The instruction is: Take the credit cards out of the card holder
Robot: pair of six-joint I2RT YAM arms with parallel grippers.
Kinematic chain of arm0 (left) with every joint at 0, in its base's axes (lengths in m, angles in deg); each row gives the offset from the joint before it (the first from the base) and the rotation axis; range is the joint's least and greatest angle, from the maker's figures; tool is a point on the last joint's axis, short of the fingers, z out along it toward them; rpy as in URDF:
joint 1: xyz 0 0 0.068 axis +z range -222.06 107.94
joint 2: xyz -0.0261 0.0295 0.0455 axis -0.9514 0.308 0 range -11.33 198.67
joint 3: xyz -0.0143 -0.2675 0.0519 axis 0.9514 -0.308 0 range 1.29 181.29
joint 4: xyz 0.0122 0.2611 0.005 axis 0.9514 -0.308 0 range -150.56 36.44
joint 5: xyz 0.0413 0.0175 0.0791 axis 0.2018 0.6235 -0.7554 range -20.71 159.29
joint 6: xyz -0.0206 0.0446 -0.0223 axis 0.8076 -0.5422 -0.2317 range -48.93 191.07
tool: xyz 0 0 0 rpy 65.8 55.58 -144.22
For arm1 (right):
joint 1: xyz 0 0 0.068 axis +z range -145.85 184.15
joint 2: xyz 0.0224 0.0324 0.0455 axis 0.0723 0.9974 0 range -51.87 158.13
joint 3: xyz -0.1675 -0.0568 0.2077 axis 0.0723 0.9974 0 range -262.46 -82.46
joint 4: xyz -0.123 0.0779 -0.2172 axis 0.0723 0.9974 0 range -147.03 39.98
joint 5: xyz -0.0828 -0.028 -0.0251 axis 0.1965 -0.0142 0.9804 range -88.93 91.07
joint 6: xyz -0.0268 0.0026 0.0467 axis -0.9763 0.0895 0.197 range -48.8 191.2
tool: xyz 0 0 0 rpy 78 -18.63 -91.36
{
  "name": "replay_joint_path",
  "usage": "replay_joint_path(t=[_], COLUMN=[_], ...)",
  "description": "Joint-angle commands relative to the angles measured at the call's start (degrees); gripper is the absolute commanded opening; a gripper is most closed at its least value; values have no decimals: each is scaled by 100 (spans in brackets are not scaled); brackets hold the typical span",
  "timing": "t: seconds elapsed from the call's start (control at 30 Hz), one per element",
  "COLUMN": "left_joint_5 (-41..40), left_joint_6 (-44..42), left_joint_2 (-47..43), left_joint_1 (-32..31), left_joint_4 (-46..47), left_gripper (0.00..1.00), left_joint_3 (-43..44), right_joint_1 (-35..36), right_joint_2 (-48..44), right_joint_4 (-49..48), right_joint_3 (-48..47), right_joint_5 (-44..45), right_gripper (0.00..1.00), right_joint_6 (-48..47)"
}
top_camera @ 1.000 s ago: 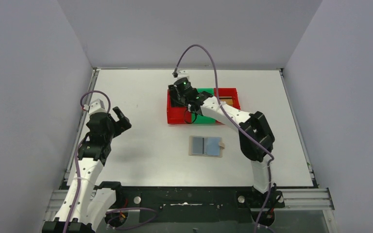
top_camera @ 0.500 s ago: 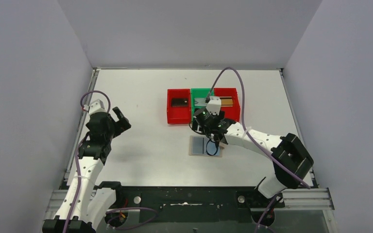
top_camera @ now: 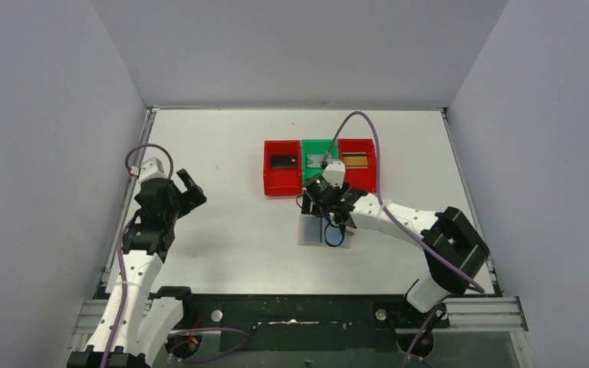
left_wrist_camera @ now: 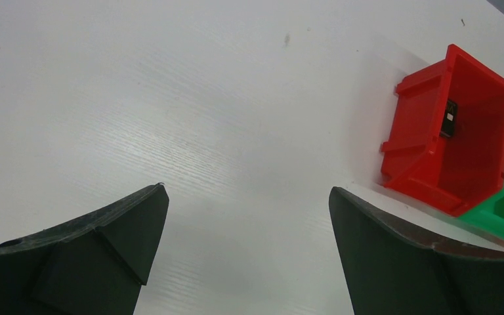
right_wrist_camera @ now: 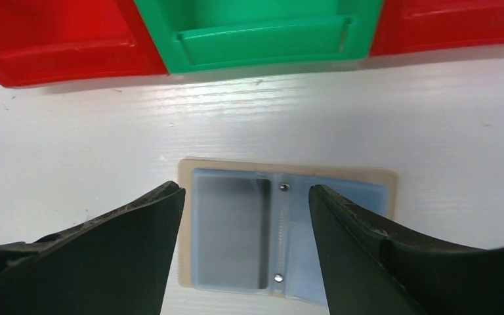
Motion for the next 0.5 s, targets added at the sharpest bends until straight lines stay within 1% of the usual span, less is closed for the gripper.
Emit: replay_joint_path(t=[0.0, 0.07, 0.2, 0.27, 0.33, 0.4, 0.47], left_joint_5=[178, 287, 439, 444, 443, 433, 435], left_joint_6=[40, 26, 23, 32, 17, 13, 17], left_joint_2=[-155, -181, -276, -333, -359, -372, -356], left_joint_1=[35, 43, 44, 38, 46, 41, 35], left_joint_4=[153, 176, 197, 214, 232, 238, 239], left_gripper=[97, 97, 97, 97, 97, 97, 97], left_joint_3=[151, 166, 152, 125, 117, 99, 98], right_joint_1=[358, 498, 751, 979, 1212, 1251, 1208], right_joint_2=[686, 917, 1085, 1221, 1390, 1472, 1424], right_joint_4=[365, 567, 648, 1135, 1629, 1653, 1328], right_joint_3=[-770, -910, -893, -1187, -1495, -1474, -1285], right_joint_5=[260, 449, 808, 1263, 1630, 1636, 1454], right_gripper=[70, 70, 68, 68, 70, 69, 65], right_joint_6=[99, 321, 808, 1045, 1165, 1170, 1046])
